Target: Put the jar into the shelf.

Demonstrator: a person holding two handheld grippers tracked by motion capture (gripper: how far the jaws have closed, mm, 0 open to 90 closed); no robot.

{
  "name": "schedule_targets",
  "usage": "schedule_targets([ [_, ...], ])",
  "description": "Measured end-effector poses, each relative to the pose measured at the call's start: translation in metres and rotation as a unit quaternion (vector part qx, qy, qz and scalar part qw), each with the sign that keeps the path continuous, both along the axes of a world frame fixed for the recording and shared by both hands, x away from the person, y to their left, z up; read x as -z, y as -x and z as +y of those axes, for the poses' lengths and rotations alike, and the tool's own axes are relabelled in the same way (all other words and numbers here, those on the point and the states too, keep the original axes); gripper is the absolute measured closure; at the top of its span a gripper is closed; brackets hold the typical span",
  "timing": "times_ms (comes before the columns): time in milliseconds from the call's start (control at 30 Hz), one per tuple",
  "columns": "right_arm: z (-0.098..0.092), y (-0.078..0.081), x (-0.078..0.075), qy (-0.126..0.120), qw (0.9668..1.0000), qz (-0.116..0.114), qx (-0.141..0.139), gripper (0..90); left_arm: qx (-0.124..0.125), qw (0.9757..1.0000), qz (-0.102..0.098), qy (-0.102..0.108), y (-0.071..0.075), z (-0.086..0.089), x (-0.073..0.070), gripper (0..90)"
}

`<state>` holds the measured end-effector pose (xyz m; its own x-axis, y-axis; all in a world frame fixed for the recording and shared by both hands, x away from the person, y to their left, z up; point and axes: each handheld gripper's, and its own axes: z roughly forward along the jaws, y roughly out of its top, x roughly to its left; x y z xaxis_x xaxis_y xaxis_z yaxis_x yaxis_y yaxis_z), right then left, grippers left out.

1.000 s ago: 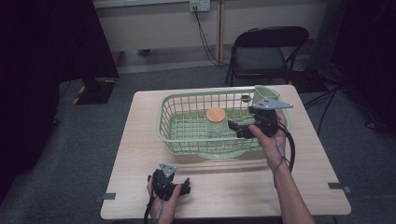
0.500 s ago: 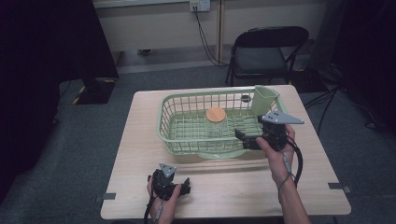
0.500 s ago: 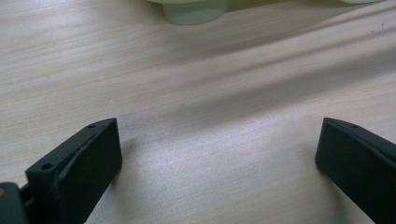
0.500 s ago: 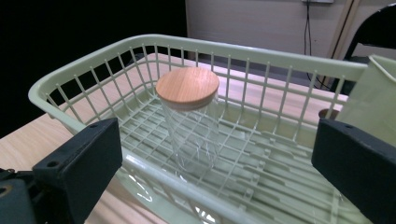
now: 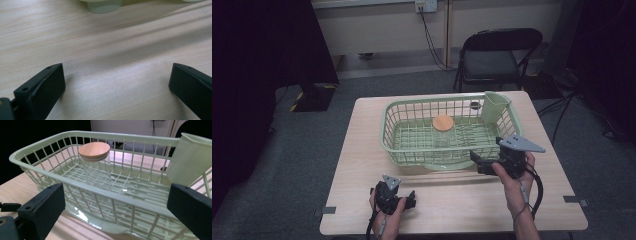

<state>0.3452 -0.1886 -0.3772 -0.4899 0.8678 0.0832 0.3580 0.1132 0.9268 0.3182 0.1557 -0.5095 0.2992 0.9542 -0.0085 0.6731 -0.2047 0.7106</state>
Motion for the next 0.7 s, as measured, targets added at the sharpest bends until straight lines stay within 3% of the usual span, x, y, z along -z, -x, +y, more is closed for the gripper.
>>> schedule_targets([
  [367,-0.014,0.019,0.028,-0.024,0.9994,0.018,0.018,0.9,0.000,1.0000,0.000,0.000,0.000,0.000,0.000,0.4],
  [700,-0.019,0.031,0.051,-0.019,0.9989,0.032,0.029,0.8,0.000,1.0000,0.000,0.000,0.000,0.000,0.000,0.4],
])
